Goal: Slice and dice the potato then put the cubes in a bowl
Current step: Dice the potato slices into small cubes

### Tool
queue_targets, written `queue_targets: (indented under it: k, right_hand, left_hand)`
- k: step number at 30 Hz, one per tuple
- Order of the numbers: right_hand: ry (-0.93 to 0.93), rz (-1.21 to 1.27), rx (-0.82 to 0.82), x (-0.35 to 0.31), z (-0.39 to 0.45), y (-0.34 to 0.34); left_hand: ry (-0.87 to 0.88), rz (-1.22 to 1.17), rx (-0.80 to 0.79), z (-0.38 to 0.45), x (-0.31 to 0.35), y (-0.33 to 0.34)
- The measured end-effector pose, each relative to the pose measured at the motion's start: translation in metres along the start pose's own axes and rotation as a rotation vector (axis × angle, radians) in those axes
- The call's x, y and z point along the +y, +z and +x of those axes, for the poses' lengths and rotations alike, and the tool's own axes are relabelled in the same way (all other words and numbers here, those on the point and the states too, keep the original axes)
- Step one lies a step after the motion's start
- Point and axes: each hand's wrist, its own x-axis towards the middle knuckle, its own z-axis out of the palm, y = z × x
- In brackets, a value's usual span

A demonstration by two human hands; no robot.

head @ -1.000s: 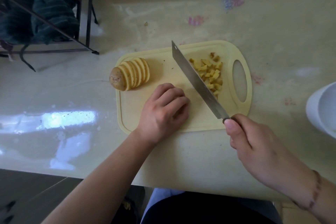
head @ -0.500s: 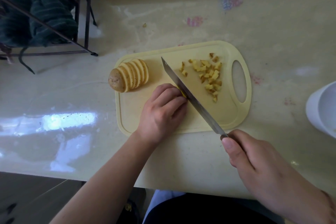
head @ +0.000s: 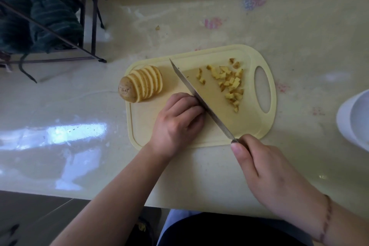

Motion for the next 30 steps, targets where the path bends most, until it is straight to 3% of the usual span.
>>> queue_targets:
  k: [5, 17, 30]
  right_hand:
    - [0.021, 0.032, 0.061, 0.003, -0.001, -0.007]
    - [0.018, 0.049, -0.017, -0.006, -0.020, -0.007]
    - [0.004, -0.006, 0.003, -0.008, -0.005, 0.008]
  left_hand:
    - [0.002, 0.021, -0.001, -0.001, 0.002, 0.000]
    - [-0.029, 0.012, -0.002, -0.006, -0.002, -0.007]
    - [-0.050, -0.057, -0.017, -0.001, -0.004, -0.008]
